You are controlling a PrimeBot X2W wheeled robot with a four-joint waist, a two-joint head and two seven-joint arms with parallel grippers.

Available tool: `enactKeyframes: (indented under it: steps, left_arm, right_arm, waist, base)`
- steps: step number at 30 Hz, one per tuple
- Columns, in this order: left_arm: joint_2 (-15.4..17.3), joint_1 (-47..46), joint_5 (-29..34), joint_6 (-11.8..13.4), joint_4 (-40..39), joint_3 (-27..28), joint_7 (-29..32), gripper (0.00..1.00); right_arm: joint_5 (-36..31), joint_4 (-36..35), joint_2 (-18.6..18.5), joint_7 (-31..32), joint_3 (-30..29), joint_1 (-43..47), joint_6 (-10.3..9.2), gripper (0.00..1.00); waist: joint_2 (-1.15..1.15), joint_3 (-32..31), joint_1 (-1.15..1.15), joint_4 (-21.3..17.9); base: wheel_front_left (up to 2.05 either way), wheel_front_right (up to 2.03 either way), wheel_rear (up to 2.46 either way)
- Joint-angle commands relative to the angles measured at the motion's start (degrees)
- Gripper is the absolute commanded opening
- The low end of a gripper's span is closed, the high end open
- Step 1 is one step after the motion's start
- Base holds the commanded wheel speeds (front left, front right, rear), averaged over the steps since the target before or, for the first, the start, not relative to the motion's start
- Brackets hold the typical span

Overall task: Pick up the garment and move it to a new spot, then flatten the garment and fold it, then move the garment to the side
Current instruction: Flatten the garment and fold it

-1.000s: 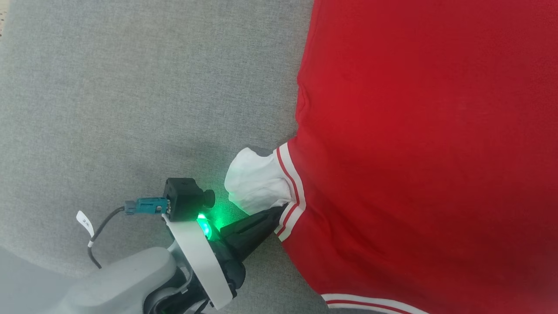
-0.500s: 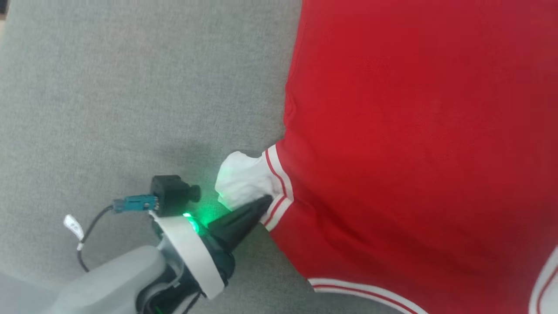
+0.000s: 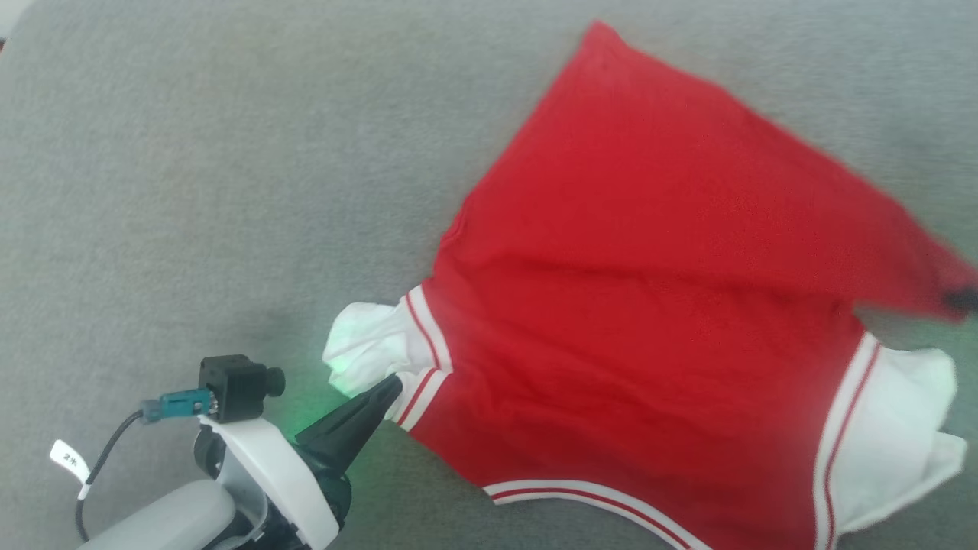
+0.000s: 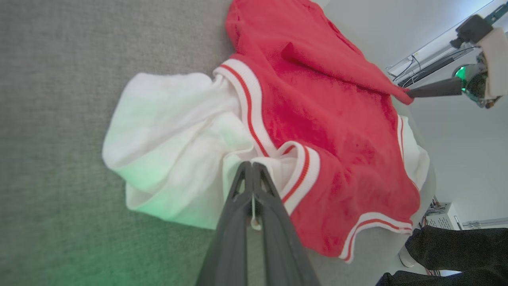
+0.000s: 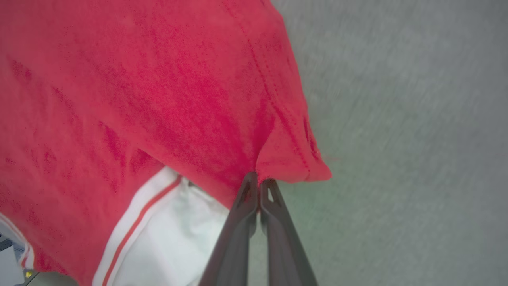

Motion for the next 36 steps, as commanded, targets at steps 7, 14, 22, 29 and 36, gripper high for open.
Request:
enactKeyframes:
  steps: [7,14,22,29,36]
  left_arm:
    - [0.7,3.1,1.2,0.1,1.2,2.1,0.0,0.00]
    - [0.6,4.5,1.9,0.1,1.5,3.7,0.0,0.00]
    - [0.6,5.3,2.2,0.1,1.7,4.8,0.0,0.00]
    - [0.2,5.8,2.4,0.1,1.7,5.3,0.0,0.00]
    - [-0.3,6.3,2.9,0.1,0.6,5.2,0.0,0.00]
  right_arm:
    - [4.4,-13.9,-1.8,0.0,-3.8,22.3,-0.06,0.00]
    - [2.4,-23.1,2.2,1.9,-4.8,36.6,-0.04,0.00]
    - [-0.3,-26.1,7.0,3.1,-3.1,40.9,-0.04,0.00]
    - [-2.3,-27.2,8.4,-0.7,-5.1,40.8,-0.04,1.00]
    - [4.2,-33.6,6.5,-0.8,-18.7,41.9,-0.03,1.00]
  waist:
    - [0.00,-2.6,0.00,-3.7]
    - [0.00,-2.6,0.00,-4.0]
    - [0.00,-2.4,0.00,-3.8]
    - [0.00,-2.9,0.00,-4.0]
    - [0.00,-3.4,0.00,-2.9]
  base:
    - [0.00,0.00,0.00]
    - [0.00,0.00,0.00]
    - [0.00,0.00,0.00]
    - [0.00,0.00,0.00]
    - [0.00,0.00,0.00]
